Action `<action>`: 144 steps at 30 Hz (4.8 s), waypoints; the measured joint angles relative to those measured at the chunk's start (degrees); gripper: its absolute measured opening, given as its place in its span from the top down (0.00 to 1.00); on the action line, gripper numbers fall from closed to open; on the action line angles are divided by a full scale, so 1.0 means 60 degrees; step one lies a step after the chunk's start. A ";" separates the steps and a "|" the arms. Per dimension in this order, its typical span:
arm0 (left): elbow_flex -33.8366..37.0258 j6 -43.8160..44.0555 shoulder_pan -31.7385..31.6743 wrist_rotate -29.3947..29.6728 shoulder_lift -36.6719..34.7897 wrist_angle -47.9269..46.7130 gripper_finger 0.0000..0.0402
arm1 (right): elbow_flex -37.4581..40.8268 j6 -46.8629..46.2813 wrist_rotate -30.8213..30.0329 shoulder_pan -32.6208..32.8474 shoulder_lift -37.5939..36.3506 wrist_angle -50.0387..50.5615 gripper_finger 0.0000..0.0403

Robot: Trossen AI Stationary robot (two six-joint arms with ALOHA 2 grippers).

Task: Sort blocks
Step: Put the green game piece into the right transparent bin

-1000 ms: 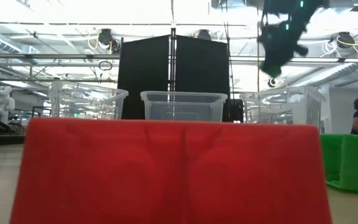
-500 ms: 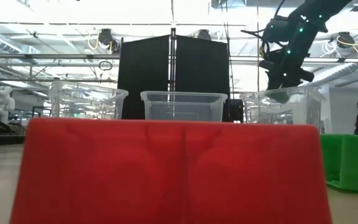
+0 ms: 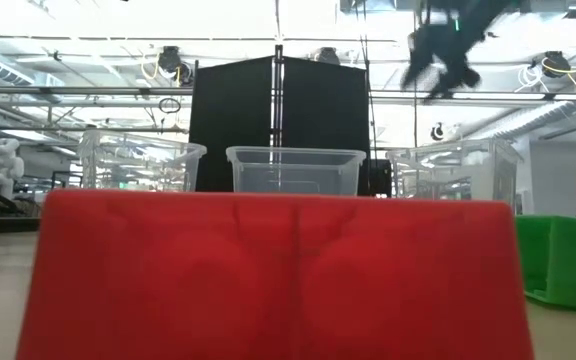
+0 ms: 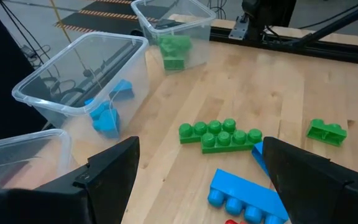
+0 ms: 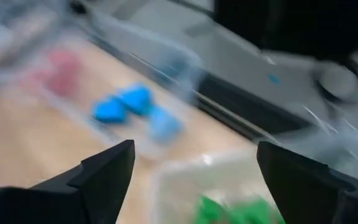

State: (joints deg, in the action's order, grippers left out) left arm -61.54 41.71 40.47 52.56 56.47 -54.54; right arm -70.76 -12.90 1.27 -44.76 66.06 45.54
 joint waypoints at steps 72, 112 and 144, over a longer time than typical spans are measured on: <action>0.0000 0.0224 0.0007 -0.0531 0.0004 -0.0262 0.16 | -0.1674 -0.6095 -0.1885 0.7529 0.8865 -0.2844 0.72; -0.0004 0.0240 0.0004 -0.0404 0.0087 -0.0331 0.16 | -0.5860 -0.1694 -0.6271 0.2892 0.2599 0.5073 0.72; -0.0004 0.0513 0.0007 -0.0401 0.0087 -0.0253 0.16 | 0.1942 -0.1233 -0.1595 -0.0601 0.2383 0.0095 0.72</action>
State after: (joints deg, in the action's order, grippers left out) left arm -61.56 44.79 40.51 50.15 56.99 -56.06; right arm -59.10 -20.29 -8.30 -48.37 80.36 46.11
